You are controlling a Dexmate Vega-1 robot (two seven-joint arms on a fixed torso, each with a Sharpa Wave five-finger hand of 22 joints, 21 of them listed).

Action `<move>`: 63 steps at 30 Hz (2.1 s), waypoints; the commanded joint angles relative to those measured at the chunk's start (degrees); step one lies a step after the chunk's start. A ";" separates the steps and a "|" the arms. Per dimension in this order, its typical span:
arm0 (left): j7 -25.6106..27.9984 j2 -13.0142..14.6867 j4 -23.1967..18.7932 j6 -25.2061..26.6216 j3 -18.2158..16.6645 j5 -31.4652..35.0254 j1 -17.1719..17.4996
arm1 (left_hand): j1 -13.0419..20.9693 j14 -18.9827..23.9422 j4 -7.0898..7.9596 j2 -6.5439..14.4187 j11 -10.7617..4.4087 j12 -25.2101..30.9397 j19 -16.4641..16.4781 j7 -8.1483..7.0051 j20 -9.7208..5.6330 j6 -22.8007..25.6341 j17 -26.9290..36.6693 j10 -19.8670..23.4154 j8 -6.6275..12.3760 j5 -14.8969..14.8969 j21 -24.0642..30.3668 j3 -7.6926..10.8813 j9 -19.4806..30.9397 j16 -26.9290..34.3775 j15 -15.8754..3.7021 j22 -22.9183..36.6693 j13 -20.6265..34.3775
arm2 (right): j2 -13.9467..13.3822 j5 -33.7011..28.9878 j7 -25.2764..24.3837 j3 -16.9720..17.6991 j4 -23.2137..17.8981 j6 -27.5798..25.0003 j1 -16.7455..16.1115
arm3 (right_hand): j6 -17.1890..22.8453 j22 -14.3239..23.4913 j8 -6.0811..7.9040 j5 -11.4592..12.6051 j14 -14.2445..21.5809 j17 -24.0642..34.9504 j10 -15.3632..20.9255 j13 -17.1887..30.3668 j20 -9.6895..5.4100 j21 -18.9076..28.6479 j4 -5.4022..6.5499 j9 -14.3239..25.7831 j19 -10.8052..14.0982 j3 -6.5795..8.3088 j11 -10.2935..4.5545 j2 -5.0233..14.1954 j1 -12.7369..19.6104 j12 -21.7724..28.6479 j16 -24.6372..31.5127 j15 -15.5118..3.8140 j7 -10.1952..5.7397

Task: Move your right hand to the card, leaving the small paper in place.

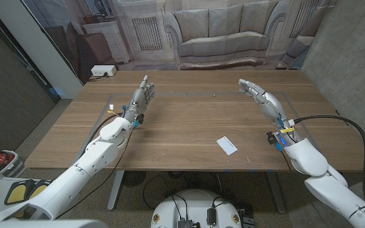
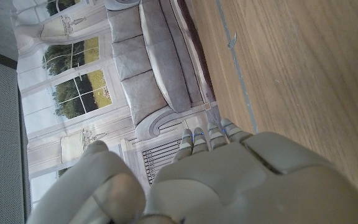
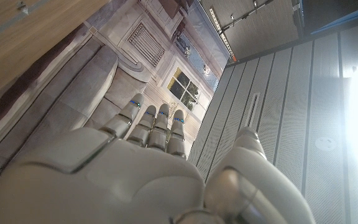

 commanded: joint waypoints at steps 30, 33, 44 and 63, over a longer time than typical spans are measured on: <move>-0.05 -1.23 0.88 -1.73 0.70 1.25 -0.91 | 0.65 1.67 -0.04 0.57 0.14 -0.09 2.20 0.65 -2.45 1.77 0.25 1.39 0.16 -0.26 0.00 -0.70 0.28 0.47 -0.07 0.06 0.31 | 3.14 -17.94 -8.22 4.16 -2.71 -0.10 -3.72 | 1.55 0.27 0.06 0.50 2.22 0.17 1.87 0.09 -1.59 -0.19 -0.71 0.02 1.77 0.18 -0.36 0.10 0.16 0.68 0.53 -0.68 -0.54; -0.21 -1.10 0.92 -1.46 0.79 1.24 -0.98 | 0.69 1.85 -0.05 0.58 0.13 -0.09 2.37 0.62 -2.28 1.82 0.25 1.48 0.15 -0.27 0.02 -0.74 0.28 0.50 -0.08 0.06 0.30 | 3.47 -20.68 -9.36 4.57 -3.19 -0.35 -3.91 | 1.56 0.27 0.03 0.52 2.31 0.17 1.93 0.09 -1.62 -0.22 -0.74 0.02 1.85 0.18 -0.59 0.09 0.18 0.67 0.52 -0.72 -0.57; -0.57 -1.02 1.28 -1.62 0.57 0.90 -0.87 | 0.78 1.90 -0.10 0.61 0.24 -0.15 2.46 0.55 -1.81 1.99 0.25 1.55 0.13 -0.28 -0.07 -0.84 0.28 0.42 -0.09 0.05 0.31 | 3.30 -24.74 -11.22 4.73 -3.98 -1.08 -4.24 | 1.42 0.26 -0.12 0.61 2.53 0.17 1.97 0.09 -1.69 -0.33 -0.81 0.03 2.03 0.20 -0.60 0.13 0.23 0.59 0.46 -0.93 -0.95; -0.53 0.34 -0.12 -0.17 0.32 0.88 -0.68 | 0.96 1.43 -0.14 0.79 0.25 -0.42 2.01 0.53 -1.56 1.70 0.27 1.29 -0.16 -0.34 -0.49 -1.05 0.29 0.11 0.11 0.06 0.32 | 1.75 -34.35 -14.81 3.10 -7.14 -5.98 -4.94 | 1.00 0.27 -0.45 0.79 2.26 0.19 1.32 0.10 -1.33 -0.85 -0.91 0.05 1.68 0.14 -0.81 0.08 0.22 0.12 0.11 -0.75 -1.40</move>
